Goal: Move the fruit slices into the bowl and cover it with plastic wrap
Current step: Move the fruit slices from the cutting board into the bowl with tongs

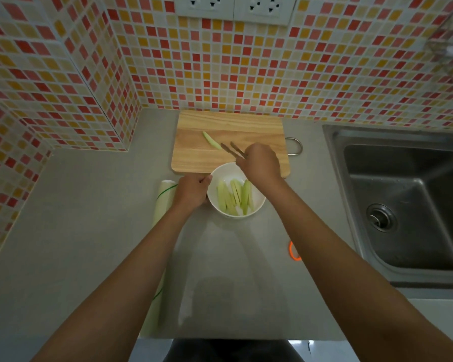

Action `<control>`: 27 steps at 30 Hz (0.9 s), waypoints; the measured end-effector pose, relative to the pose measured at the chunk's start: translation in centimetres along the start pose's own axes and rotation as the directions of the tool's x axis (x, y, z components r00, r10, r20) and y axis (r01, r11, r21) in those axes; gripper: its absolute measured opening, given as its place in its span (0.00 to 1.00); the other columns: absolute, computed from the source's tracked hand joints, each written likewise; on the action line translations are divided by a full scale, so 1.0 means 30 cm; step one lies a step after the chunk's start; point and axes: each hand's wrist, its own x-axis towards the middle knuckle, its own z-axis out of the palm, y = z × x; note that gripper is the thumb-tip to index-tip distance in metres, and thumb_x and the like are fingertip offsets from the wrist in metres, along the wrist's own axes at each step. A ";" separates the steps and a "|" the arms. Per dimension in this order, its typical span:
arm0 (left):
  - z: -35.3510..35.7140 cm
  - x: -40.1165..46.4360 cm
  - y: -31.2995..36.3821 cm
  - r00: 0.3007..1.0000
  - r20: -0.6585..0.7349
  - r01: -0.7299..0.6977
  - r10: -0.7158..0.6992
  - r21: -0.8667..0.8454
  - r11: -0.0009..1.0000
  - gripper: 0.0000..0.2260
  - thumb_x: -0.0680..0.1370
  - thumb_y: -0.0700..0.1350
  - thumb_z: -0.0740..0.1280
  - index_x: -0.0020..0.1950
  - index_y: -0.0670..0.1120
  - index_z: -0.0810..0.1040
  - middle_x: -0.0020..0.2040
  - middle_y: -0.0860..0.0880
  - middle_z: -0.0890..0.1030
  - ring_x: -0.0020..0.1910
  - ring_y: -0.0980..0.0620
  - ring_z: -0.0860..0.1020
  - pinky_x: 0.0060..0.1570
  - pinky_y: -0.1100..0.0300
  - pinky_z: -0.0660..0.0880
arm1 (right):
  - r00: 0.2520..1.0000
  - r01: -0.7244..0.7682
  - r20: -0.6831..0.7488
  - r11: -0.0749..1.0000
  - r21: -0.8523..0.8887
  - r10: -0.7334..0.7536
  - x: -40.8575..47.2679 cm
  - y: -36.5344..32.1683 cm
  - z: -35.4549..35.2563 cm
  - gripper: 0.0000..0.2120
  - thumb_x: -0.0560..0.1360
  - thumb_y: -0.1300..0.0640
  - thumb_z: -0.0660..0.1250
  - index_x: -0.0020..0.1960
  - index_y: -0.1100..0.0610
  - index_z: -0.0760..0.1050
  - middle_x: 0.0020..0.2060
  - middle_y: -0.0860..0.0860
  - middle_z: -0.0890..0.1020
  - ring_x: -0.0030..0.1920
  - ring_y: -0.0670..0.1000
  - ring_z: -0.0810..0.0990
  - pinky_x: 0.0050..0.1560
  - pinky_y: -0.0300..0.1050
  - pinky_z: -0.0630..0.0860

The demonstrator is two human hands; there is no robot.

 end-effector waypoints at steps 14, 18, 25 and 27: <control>-0.006 -0.007 -0.003 1.000 0.007 -0.008 0.008 -0.024 1.000 0.19 0.82 0.47 0.61 0.43 0.33 0.80 0.38 0.35 0.83 0.40 0.37 0.82 0.50 0.47 0.77 | 0.997 0.049 0.065 0.993 -0.107 -0.042 0.183 -0.058 0.103 0.09 0.74 0.64 0.63 0.34 0.61 0.70 0.34 0.54 0.75 0.40 0.58 0.77 0.34 0.44 0.65; -0.005 -0.008 -0.002 1.000 0.001 -0.026 0.026 -0.002 1.000 0.19 0.82 0.47 0.60 0.44 0.34 0.81 0.38 0.35 0.83 0.40 0.38 0.82 0.51 0.48 0.77 | 0.999 -0.016 -0.040 0.995 0.101 0.020 0.055 -0.009 0.020 0.20 0.73 0.61 0.65 0.25 0.56 0.62 0.23 0.50 0.65 0.27 0.52 0.68 0.24 0.43 0.55; -0.001 -0.009 -0.004 1.000 -0.009 -0.016 0.016 -0.023 1.000 0.18 0.82 0.46 0.60 0.44 0.35 0.82 0.39 0.36 0.84 0.37 0.39 0.82 0.48 0.51 0.79 | 0.996 -0.084 0.018 0.995 0.062 0.083 -0.316 0.092 0.018 0.16 0.74 0.57 0.64 0.29 0.59 0.67 0.24 0.53 0.68 0.27 0.53 0.68 0.27 0.44 0.57; 0.002 -0.009 -0.003 1.000 -0.014 -0.016 0.015 -0.023 1.000 0.18 0.82 0.46 0.60 0.44 0.35 0.82 0.38 0.37 0.84 0.35 0.40 0.81 0.46 0.53 0.77 | 0.993 -0.100 0.065 0.995 -0.006 0.100 -0.350 0.102 0.051 0.13 0.75 0.57 0.62 0.32 0.59 0.69 0.28 0.55 0.72 0.32 0.55 0.71 0.31 0.43 0.59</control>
